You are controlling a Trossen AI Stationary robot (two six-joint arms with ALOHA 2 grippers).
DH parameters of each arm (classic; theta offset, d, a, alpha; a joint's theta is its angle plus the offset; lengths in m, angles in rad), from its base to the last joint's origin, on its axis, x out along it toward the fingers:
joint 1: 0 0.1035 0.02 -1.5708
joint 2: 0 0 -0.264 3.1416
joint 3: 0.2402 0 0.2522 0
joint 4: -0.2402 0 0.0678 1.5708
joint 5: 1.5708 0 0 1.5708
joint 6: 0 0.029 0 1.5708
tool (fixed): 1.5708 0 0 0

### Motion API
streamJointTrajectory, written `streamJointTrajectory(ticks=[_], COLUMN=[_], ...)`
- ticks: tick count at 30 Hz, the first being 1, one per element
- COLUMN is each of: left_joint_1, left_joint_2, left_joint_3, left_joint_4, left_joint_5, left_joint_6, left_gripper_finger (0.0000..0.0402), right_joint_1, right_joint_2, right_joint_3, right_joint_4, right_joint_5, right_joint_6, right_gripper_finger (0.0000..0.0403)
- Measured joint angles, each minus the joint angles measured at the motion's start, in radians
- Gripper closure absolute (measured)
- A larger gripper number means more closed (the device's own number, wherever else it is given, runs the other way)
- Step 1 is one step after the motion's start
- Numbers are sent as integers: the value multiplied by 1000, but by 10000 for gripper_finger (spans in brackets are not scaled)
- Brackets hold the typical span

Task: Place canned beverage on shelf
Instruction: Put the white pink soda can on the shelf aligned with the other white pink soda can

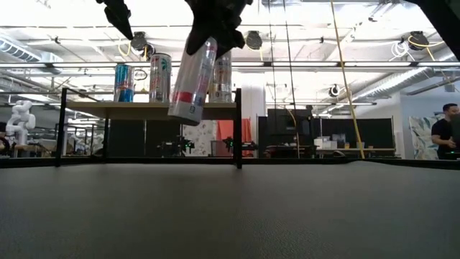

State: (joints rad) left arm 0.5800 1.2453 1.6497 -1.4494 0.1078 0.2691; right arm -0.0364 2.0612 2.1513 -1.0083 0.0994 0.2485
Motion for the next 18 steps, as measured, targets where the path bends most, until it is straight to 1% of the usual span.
streamJointTrajectory(ticks=[4,8,13,18], left_joint_1=[0,0,0,0], left_joint_2=[0,0,0,0], left_joint_3=[0,0,0,0], left_joint_4=[0,0,0,0], left_joint_5=[0,0,0,0], left_joint_6=[0,0,2,2], left_gripper_finger=[13,13,13,13], right_joint_1=[0,-2,-1,-2], right_joint_2=[10,46,95,102], right_joint_3=[-1,-1,-2,-2], right_joint_4=[-20,-4,-7,7], right_joint_5=[-2,-59,-65,-100], right_joint_6=[9,20,37,72], right_gripper_finger=[169,169,169,167])
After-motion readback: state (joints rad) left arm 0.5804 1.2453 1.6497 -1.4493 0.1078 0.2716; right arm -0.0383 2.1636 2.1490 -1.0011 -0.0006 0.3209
